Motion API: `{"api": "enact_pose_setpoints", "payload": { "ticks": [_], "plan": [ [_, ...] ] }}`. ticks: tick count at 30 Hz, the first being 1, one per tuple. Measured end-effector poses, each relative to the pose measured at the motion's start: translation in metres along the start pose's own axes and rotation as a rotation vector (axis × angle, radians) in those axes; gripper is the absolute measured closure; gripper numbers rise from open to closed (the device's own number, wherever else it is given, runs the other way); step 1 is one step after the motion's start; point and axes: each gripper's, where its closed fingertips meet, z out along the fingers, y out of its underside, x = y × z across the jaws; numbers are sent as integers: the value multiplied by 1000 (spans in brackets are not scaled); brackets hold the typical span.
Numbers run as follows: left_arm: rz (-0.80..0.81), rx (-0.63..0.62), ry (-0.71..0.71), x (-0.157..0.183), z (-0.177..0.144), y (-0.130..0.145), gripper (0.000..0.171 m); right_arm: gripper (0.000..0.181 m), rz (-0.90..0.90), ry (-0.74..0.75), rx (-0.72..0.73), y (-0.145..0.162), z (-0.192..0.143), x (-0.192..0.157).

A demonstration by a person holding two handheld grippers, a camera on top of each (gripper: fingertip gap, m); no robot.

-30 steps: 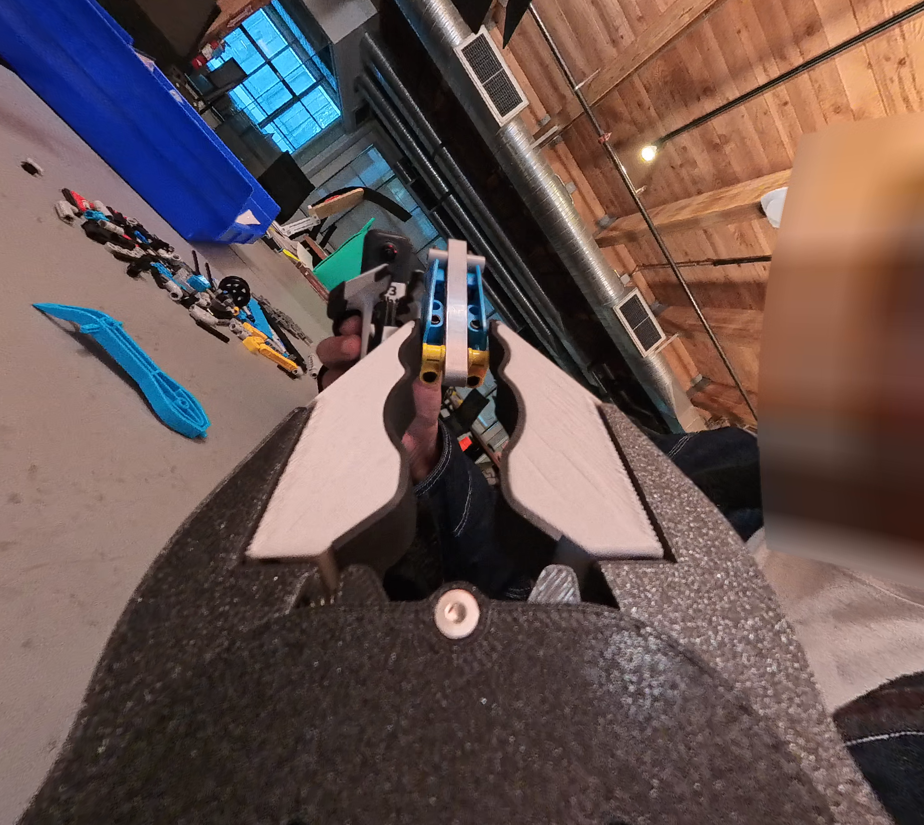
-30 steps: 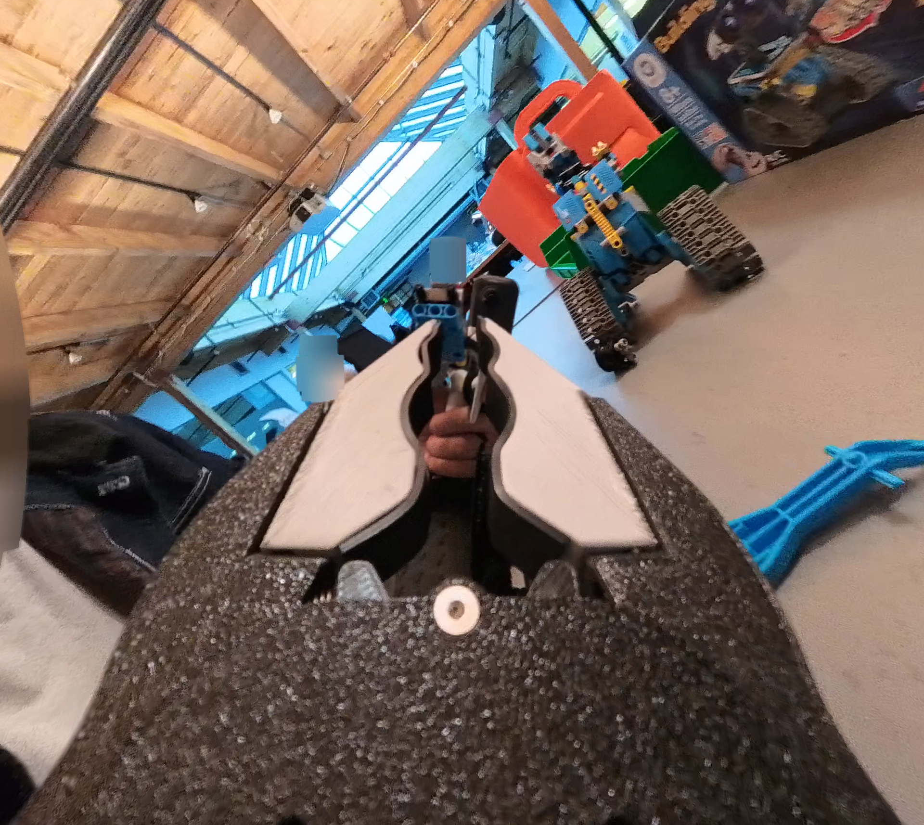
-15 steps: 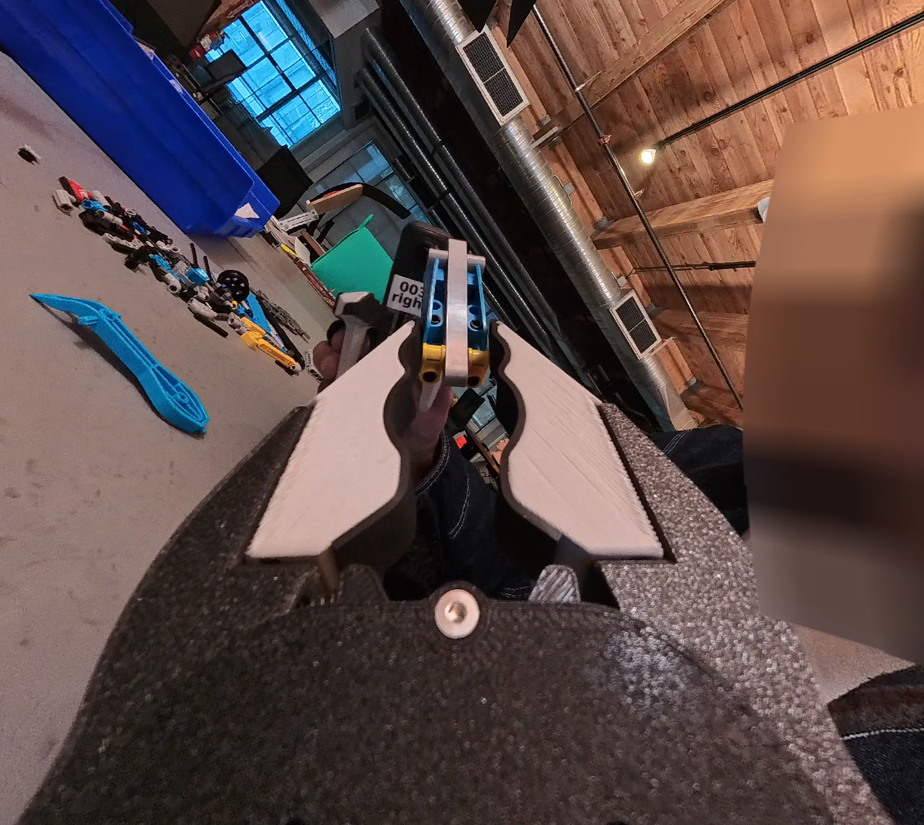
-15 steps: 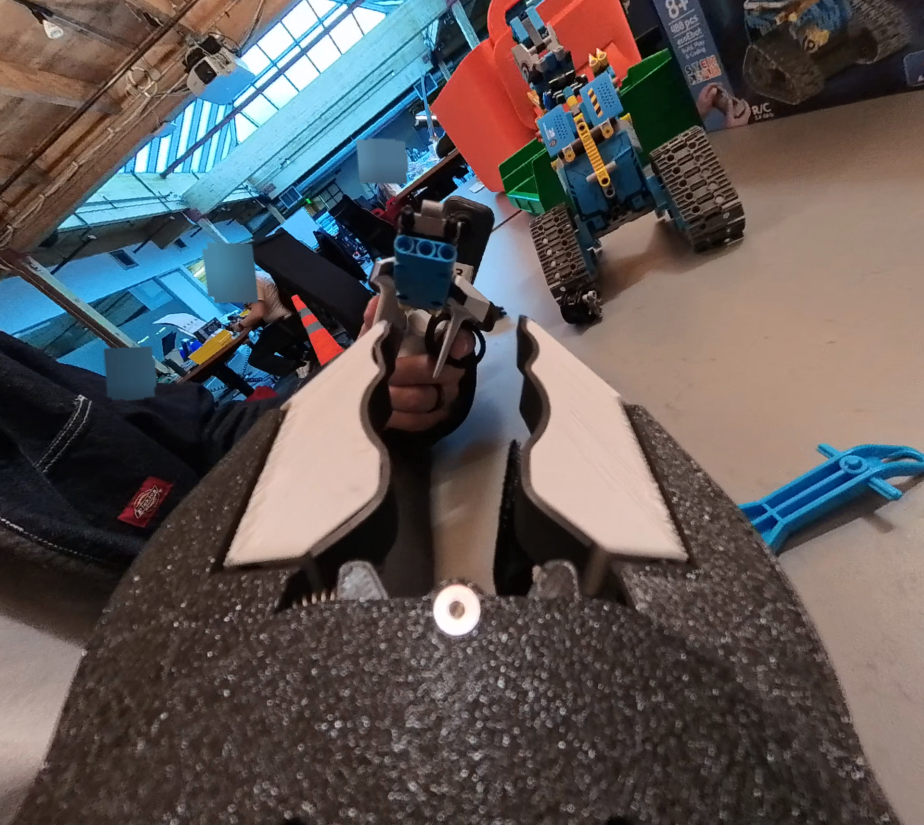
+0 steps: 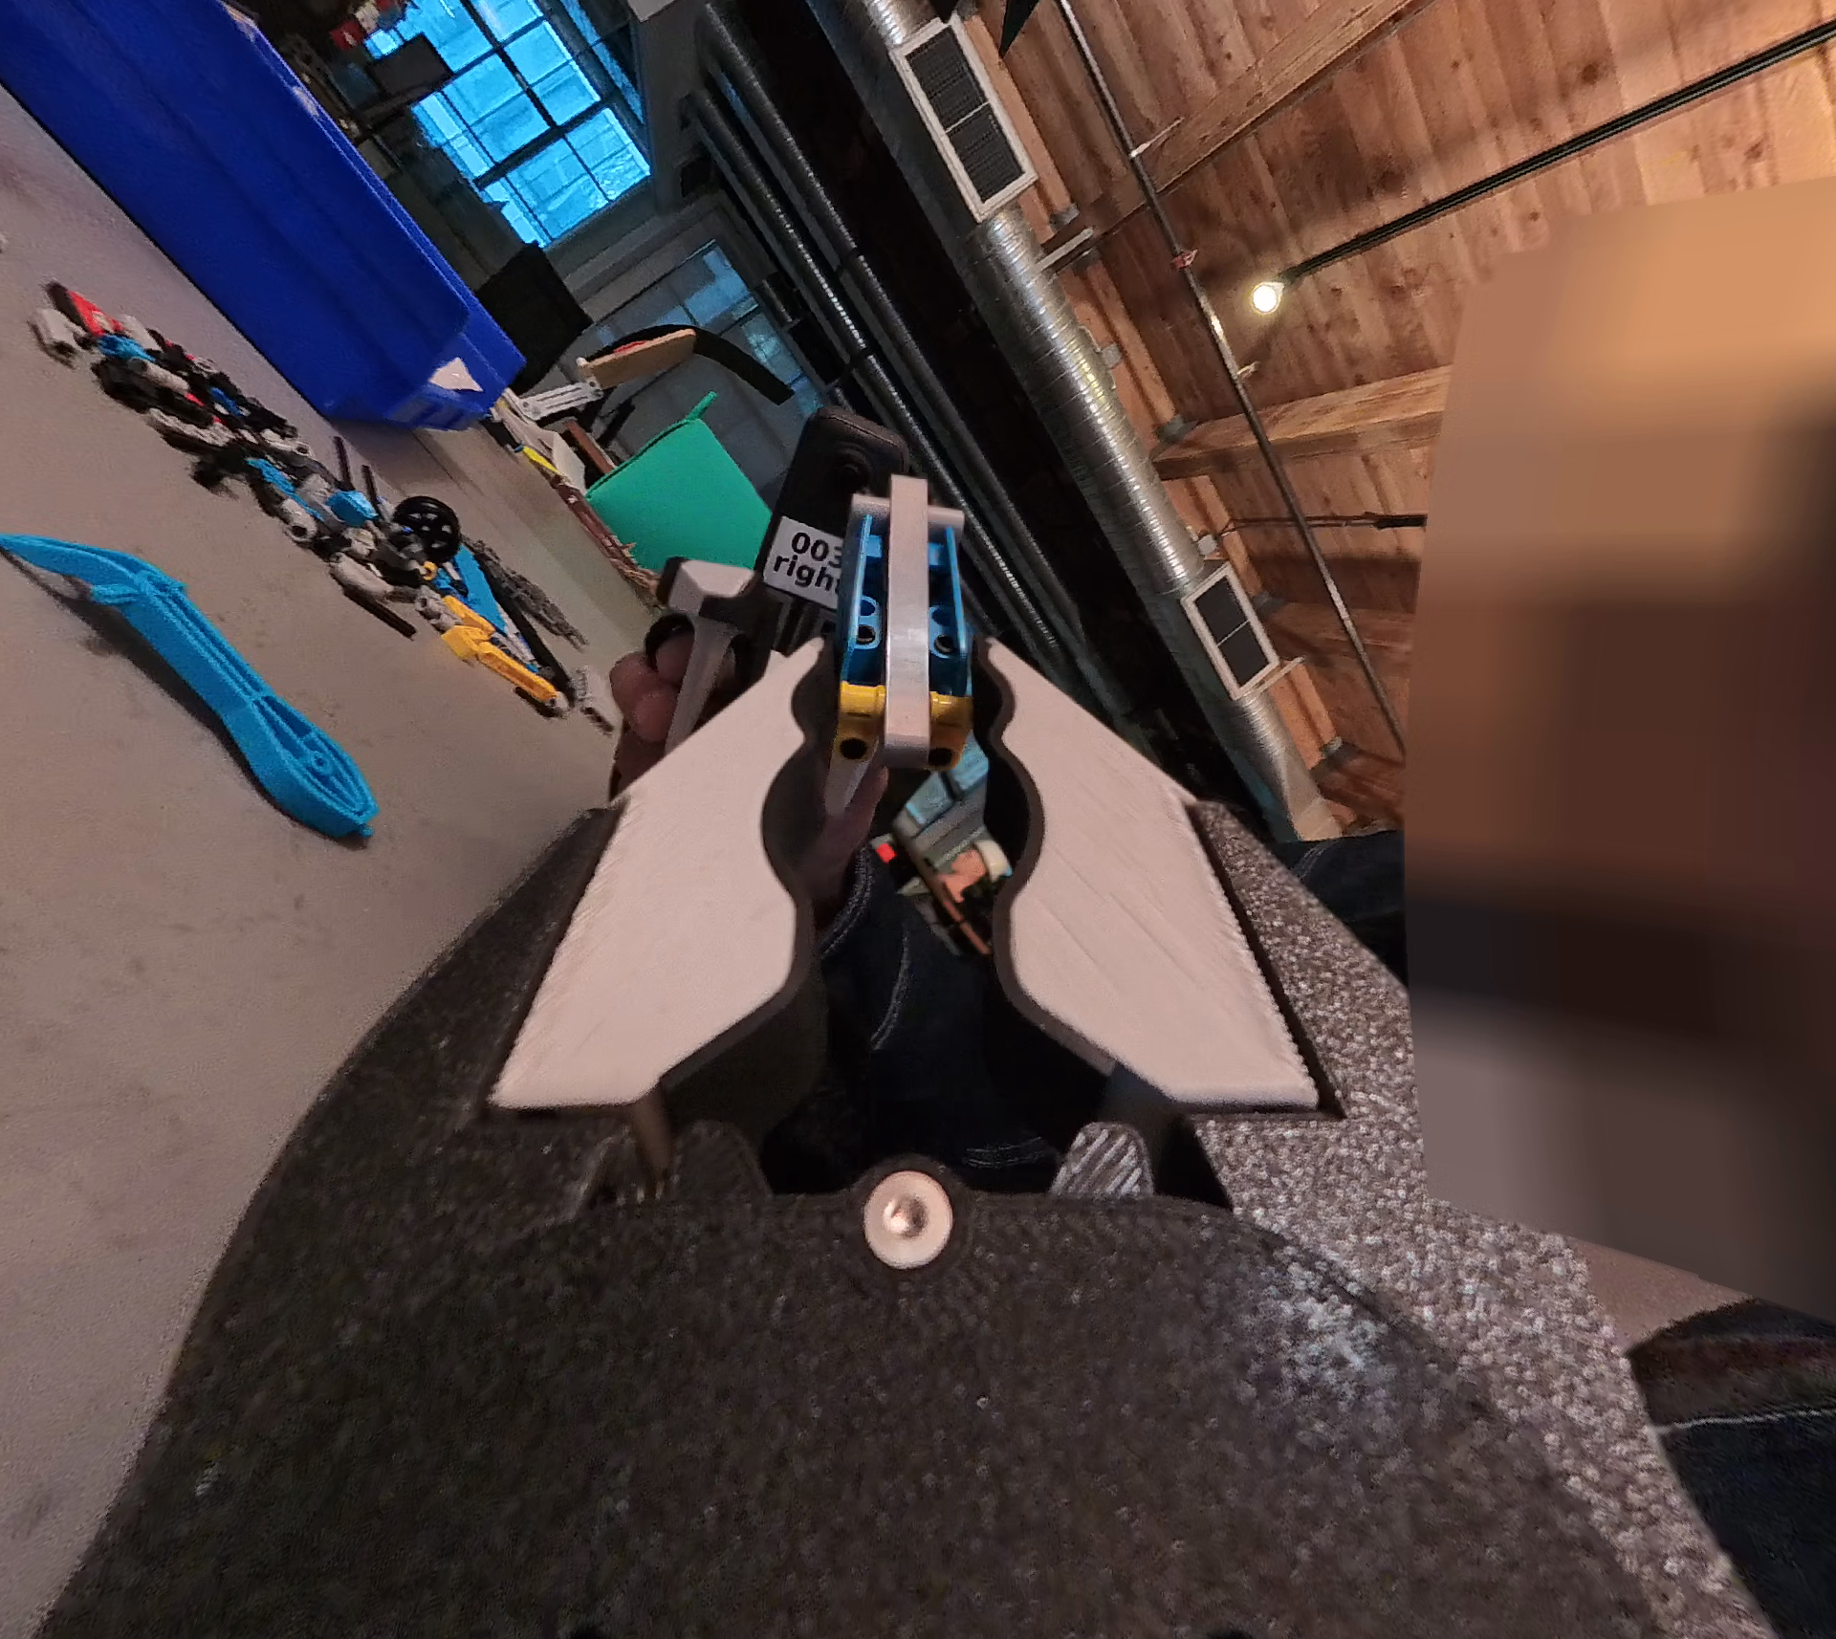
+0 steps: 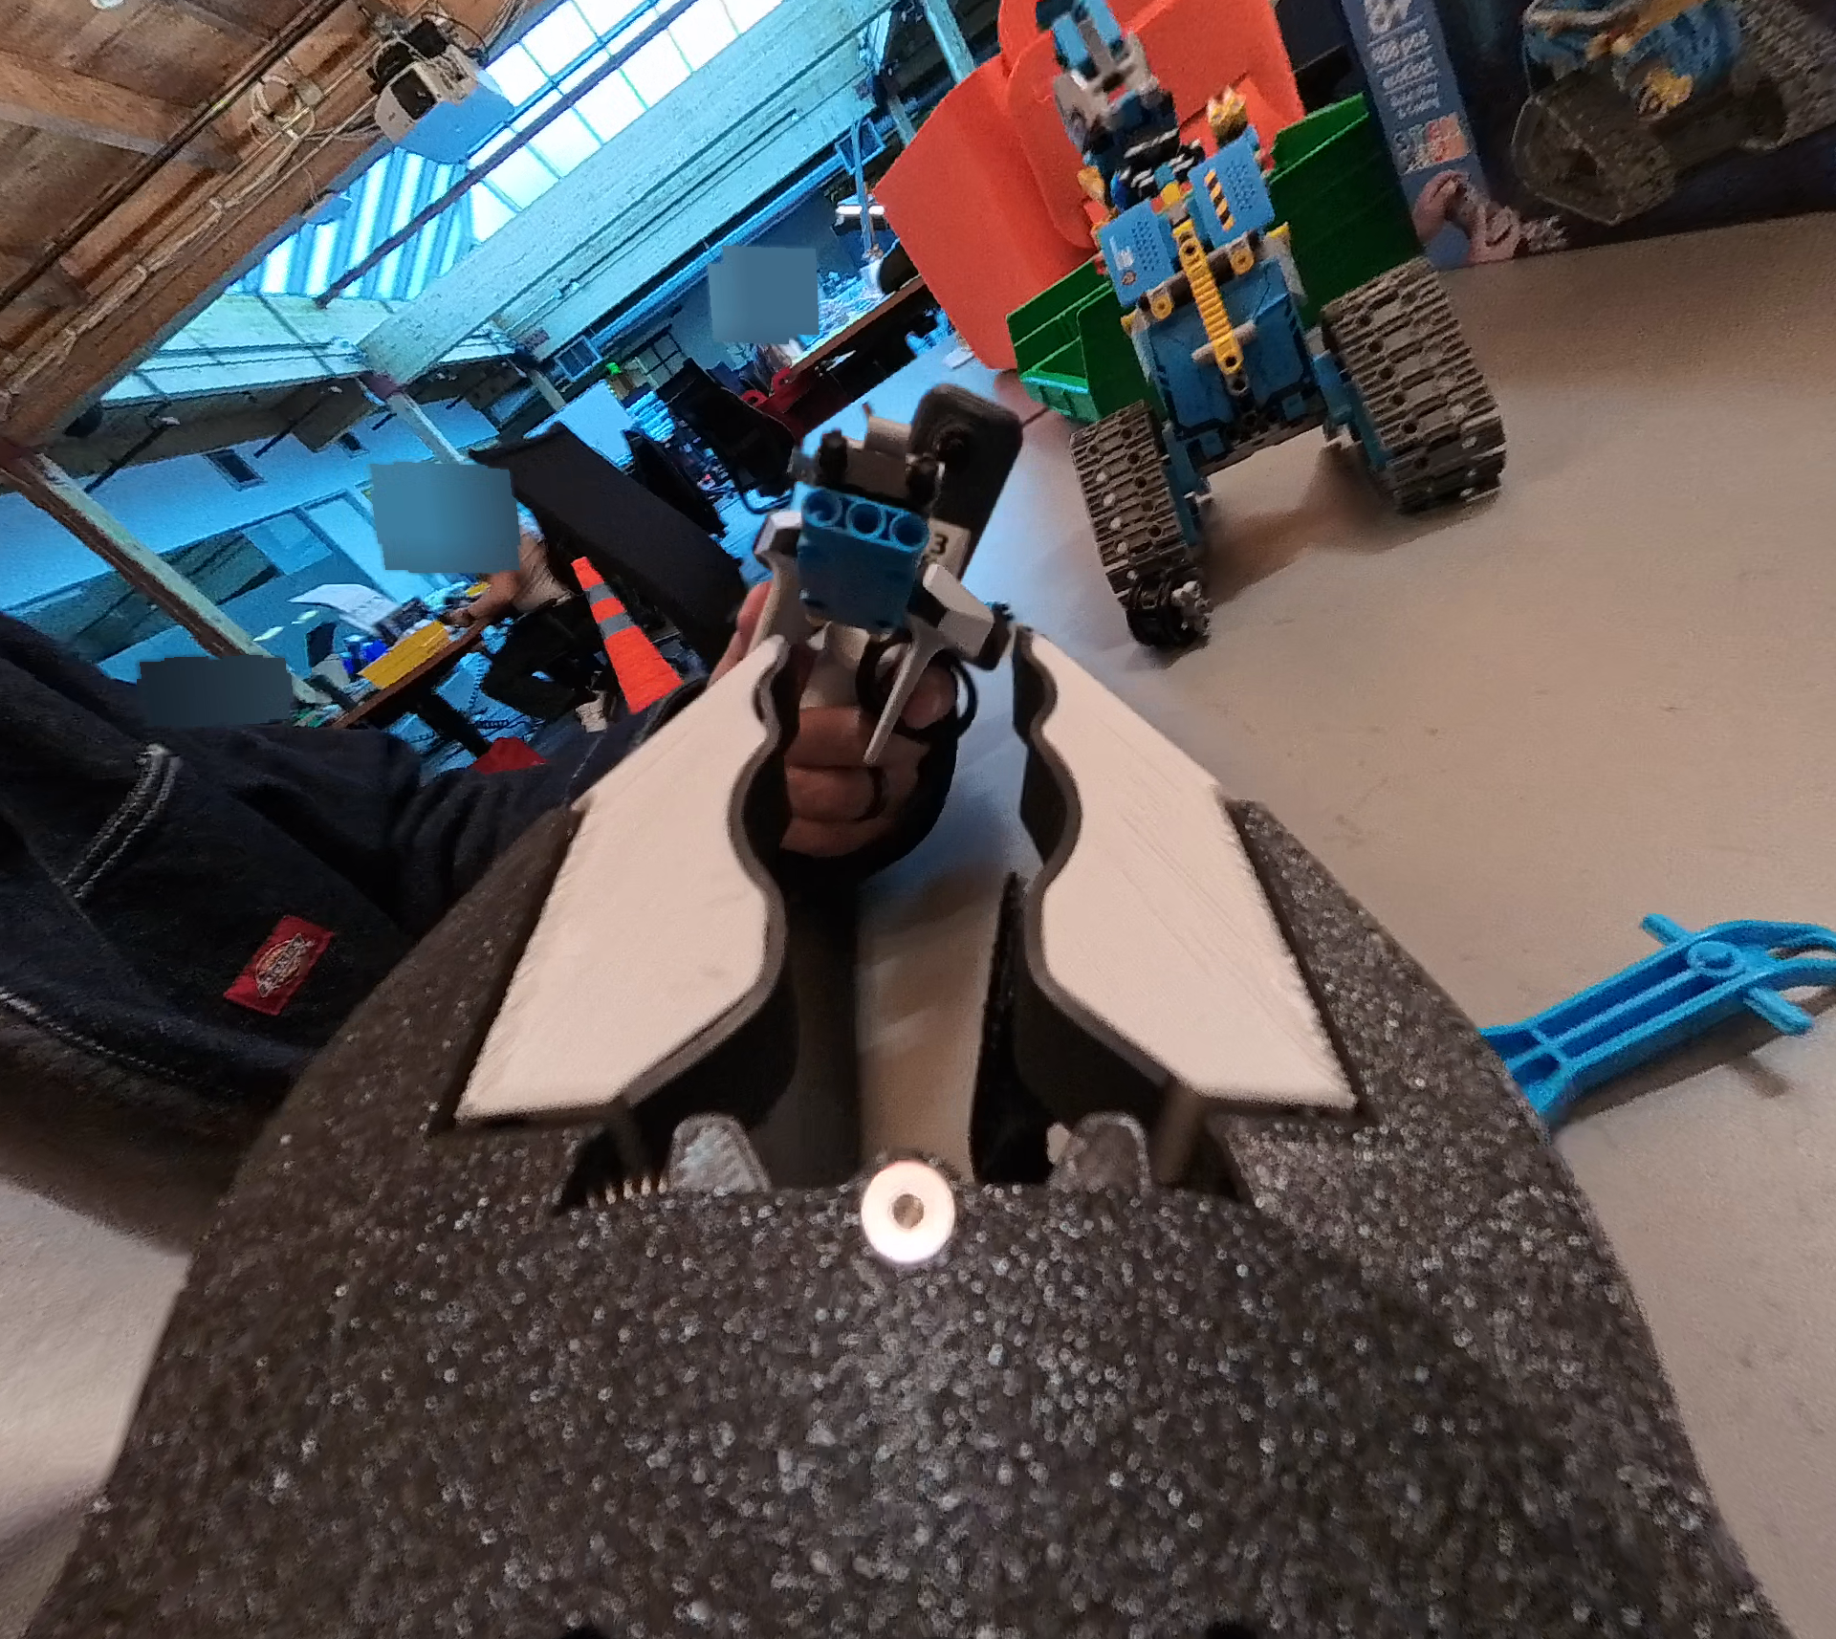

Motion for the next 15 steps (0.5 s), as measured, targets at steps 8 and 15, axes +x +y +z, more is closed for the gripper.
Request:
{"api": "enact_pose_setpoints", "payload": {
  "ticks": [8, 15],
  "plan": [
    [-108, 35, 109, 9, -2, -4, 146, 137, -481, 223, 127, -27, -11, -9],
    [-117, 33, 108, 8, -2, -4, 146, 129, -736, 359, 52, -16, 0, -3]
  ]
}}
